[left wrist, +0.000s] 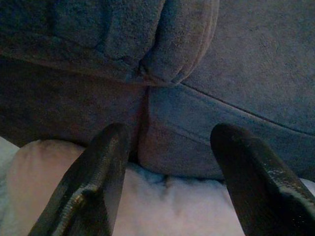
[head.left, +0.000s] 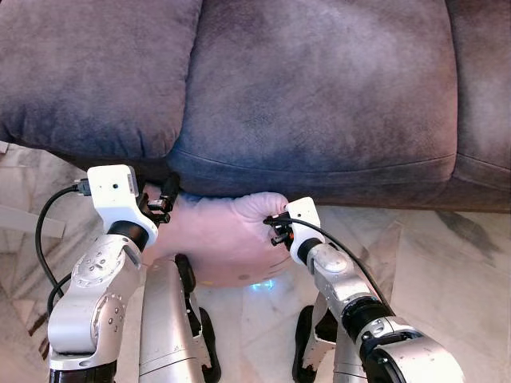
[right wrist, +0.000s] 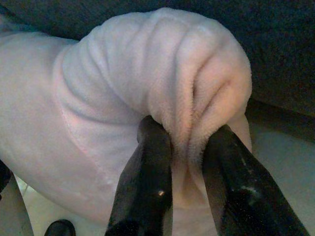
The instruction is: Move the pillow to the sofa from floor
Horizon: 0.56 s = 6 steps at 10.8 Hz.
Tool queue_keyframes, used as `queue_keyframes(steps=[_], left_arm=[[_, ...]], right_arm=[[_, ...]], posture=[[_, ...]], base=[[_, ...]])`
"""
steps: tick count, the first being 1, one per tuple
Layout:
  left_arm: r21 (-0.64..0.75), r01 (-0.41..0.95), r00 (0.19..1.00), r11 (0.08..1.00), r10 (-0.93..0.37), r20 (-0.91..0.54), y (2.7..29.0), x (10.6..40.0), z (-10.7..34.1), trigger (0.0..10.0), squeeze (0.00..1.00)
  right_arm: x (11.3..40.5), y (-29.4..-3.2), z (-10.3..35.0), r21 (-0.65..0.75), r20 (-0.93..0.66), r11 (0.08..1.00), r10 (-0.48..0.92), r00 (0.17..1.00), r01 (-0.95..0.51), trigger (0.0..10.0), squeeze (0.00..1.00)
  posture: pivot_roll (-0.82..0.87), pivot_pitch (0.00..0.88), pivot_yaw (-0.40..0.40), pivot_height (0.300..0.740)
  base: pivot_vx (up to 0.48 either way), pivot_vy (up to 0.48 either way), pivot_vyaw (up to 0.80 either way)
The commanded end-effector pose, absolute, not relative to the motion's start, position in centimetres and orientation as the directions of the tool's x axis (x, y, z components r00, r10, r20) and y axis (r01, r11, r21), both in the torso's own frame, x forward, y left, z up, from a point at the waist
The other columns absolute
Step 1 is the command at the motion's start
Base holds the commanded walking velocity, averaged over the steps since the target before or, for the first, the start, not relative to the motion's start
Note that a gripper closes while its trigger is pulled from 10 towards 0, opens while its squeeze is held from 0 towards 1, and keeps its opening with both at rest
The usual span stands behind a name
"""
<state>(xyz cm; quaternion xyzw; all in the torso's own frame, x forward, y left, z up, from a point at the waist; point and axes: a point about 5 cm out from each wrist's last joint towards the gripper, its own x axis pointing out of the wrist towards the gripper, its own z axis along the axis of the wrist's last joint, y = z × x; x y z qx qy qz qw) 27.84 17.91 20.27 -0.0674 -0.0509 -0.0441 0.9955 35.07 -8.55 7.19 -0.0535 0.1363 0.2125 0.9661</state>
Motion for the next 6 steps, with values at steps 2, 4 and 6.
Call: queue_keyframes(steps=[2,4,6], left_arm=[[-0.115,0.096,0.993,0.989,-0.088,0.076,18.1,27.6,19.8,10.0,0.0],[-0.116,0.094,0.993,0.989,-0.085,0.081,18.1,28.1,19.7,10.0,0.0],[-0.118,0.072,0.994,0.99,-0.061,0.093,18.6,29.0,19.6,10.0,0.0]], right_arm=[[34.2,-7.5,6.2,-0.024,-0.305,0.893,0.422,0.854,-0.449,0.0,0.0],[34.6,-7.4,6.7,-0.023,-0.287,0.894,0.423,0.859,-0.448,0.0,0.0],[35.3,-7.6,7.8,-0.029,-0.253,0.904,0.407,0.878,-0.427,10.0,0.0]], posture=[[0.29,0.505,0.093,0.492],[0.29,0.479,0.093,0.492],[0.28,0.436,0.086,0.492]], base=[[0.0,0.0,0.0],[0.0,0.0,0.0],[0.0,0.0,0.0]])
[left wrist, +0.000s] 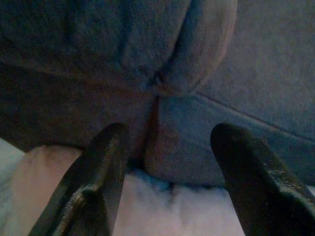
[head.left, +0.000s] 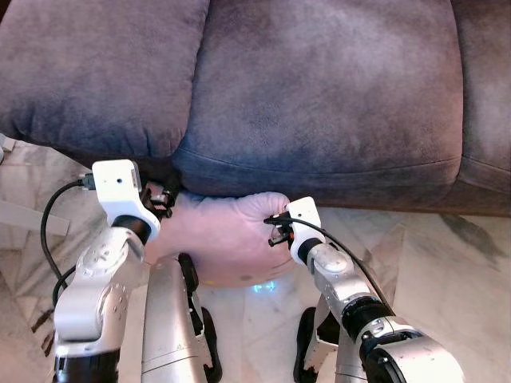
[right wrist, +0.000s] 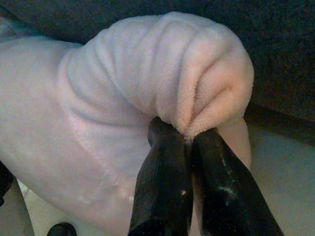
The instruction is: Move the pillow to the sofa from floor
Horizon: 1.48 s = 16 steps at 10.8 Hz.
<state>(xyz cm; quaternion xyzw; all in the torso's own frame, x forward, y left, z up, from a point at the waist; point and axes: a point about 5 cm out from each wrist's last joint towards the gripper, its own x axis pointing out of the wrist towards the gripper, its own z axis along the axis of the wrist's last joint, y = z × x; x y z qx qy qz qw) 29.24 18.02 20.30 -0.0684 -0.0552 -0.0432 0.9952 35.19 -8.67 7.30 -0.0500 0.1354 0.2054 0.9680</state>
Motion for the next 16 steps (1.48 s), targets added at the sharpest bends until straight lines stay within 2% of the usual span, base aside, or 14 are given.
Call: queue_keyframes(steps=[1,4,6,9,13,16], left_arm=[[-0.122,0.064,0.993,0.991,-0.051,0.107,18.8,29.4,19.9,10.0,0.0],[-0.121,0.063,0.987,0.991,-0.044,0.157,18.9,30.8,20.7,10.0,0.0],[-0.146,0.045,0.989,0.988,-0.023,0.148,19.2,31.3,19.5,10.0,0.0],[-0.146,0.024,0.994,0.989,-0.009,0.106,19.2,30.9,17.2,10.0,0.0],[-0.221,-0.048,0.996,0.974,0.062,0.06,20.9,31.3,15.9,10.0,0.0],[-0.231,-0.029,0.995,0.973,0.051,0.087,20.1,31.2,16.0,10.0,0.0]], right_arm=[[35.6,-7.9,8.4,-0.038,-0.226,0.906,0.403,0.887,-0.421,10.0,0.0],[36.1,-8.2,11.1,-0.077,-0.089,0.91,0.4,0.912,-0.407,10.0,0.0],[35.3,-8.5,10.2,-0.051,-0.08,0.915,0.396,0.915,-0.4,10.0,0.0],[34.2,-8.7,10.1,0.034,-0.018,0.93,0.368,0.93,-0.367,10.0,0.0],[33.2,-8.9,9.1,0.026,-0.062,0.923,0.384,0.921,-0.383,10.0,0.0],[33.7,-9.1,10.6,0.02,-0.002,0.928,0.371,0.928,-0.371,10.0,0.0]], posture=[[0.28,0.408,0.081,0.492],[0.26,0.328,0.067,0.492],[0.24,0.28,0.054,0.492],[0.22,0.245,0.039,0.492],[0.21,0.239,0.018,0.492],[0.2,0.223,0.007,0.492]], base=[[0.0,0.0,0.0],[0.0,0.0,0.0],[0.0,0.0,0.0],[0.0,0.0,0.0],[0.0,0.0,0.0],[0.0,0.0,0.0]])
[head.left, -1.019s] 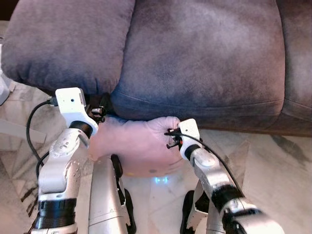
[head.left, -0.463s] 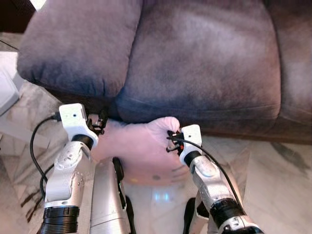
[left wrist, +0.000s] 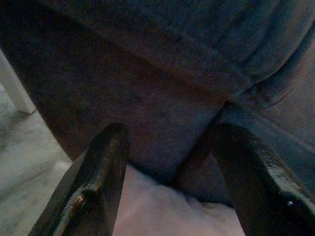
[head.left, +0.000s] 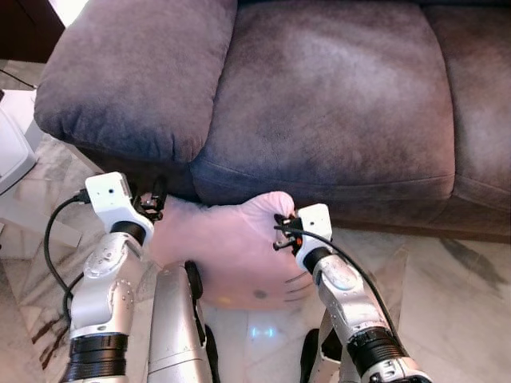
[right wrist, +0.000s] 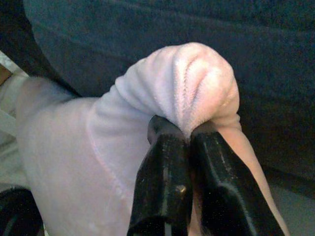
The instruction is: Move the pillow to the sofa from floor
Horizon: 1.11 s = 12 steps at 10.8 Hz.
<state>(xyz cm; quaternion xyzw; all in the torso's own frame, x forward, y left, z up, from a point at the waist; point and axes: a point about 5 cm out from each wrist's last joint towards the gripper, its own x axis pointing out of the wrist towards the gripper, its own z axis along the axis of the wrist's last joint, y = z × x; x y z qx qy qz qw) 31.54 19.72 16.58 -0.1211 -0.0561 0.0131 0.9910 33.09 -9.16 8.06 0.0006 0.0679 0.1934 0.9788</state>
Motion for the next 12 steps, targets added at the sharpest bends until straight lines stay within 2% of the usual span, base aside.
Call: queue_keyframes(steps=[1,3,10,12], left_arm=[[-0.242,-0.025,0.995,0.97,0.047,0.085,19.82,31.19,15.59,10.0,0.0],[-0.247,-0.021,0.996,0.969,0.042,0.083,19.69,31.2,15.41,10.0,0.0],[-0.233,0.0,0.994,0.972,0.027,0.11,19.38,31.71,15.86,10.0,0.0],[-0.235,0.001,0.993,0.972,0.027,0.118,19.33,31.81,15.96,10.0,0.0]], right_arm=[[33.56,-9.41,10.54,0.034,0.001,0.937,0.347,0.938,-0.347,10.0,0.0],[33.42,-9.55,10.51,0.049,0.007,0.942,0.334,0.943,-0.333,10.0,0.0],[33.58,-8.93,10.91,0.044,0.014,0.937,0.347,0.938,-0.347,10.0,0.0],[33.6,-8.7,11.25,0.048,0.025,0.933,0.357,0.934,-0.358,10.0,0.0]], posture=[[0.2,0.214,0.007,0.492],[0.19,0.2,0.011,0.5],[0.19,0.182,0.004,0.608],[0.19,0.181,0.0,0.608]], base=[[0.0,0.0,0.0],[0.0,0.0,0.0],[0.0,0.0,0.0],[0.0,0.0,0.0]])
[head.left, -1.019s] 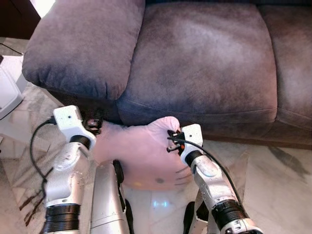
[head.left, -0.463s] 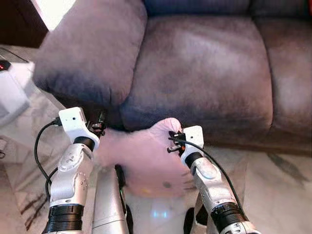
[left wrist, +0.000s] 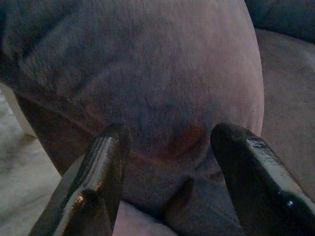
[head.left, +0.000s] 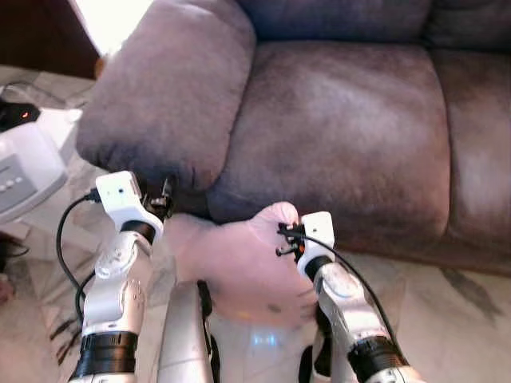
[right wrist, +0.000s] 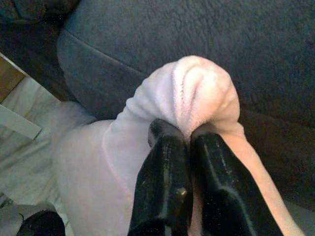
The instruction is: Move the pillow to the sofa from floor
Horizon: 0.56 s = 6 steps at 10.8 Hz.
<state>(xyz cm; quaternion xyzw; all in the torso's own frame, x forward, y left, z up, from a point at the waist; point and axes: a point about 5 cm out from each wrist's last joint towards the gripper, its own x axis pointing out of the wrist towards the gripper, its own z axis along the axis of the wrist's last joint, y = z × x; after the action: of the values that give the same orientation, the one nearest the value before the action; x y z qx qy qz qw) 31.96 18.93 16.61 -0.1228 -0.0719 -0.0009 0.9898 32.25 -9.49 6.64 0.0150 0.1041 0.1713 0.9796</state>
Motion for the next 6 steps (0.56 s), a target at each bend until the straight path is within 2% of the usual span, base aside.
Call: queue_keyframes(steps=[1,4,6], left_arm=[[-0.236,0.002,0.992,0.972,0.027,0.121,19.3,31.9,16.0,10.0,0.0],[-0.235,0.002,0.991,0.972,0.029,0.13,19.5,31.7,16.2,10.0,0.0],[-0.232,-0.005,0.991,0.973,0.036,0.131,19.9,31.8,16.2,10.0,0.0]], right_arm=[[33.7,-8.7,11.5,0.045,0.032,0.932,0.358,0.933,-0.359,10.0,0.0],[32.9,-8.8,11.9,-0.011,0.009,0.918,0.397,0.918,-0.397,10.0,0.0],[29.3,-10.4,11.2,-0.016,0.025,0.912,0.41,0.912,-0.409,10.0,0.0]], posture=[[0.19,0.18,-0.002,0.608],[0.19,0.177,-0.009,0.608],[0.17,0.183,-0.008,0.608]], base=[[0.0,0.0,0.0],[0.0,0.0,0.0],[0.0,0.0,0.0]])
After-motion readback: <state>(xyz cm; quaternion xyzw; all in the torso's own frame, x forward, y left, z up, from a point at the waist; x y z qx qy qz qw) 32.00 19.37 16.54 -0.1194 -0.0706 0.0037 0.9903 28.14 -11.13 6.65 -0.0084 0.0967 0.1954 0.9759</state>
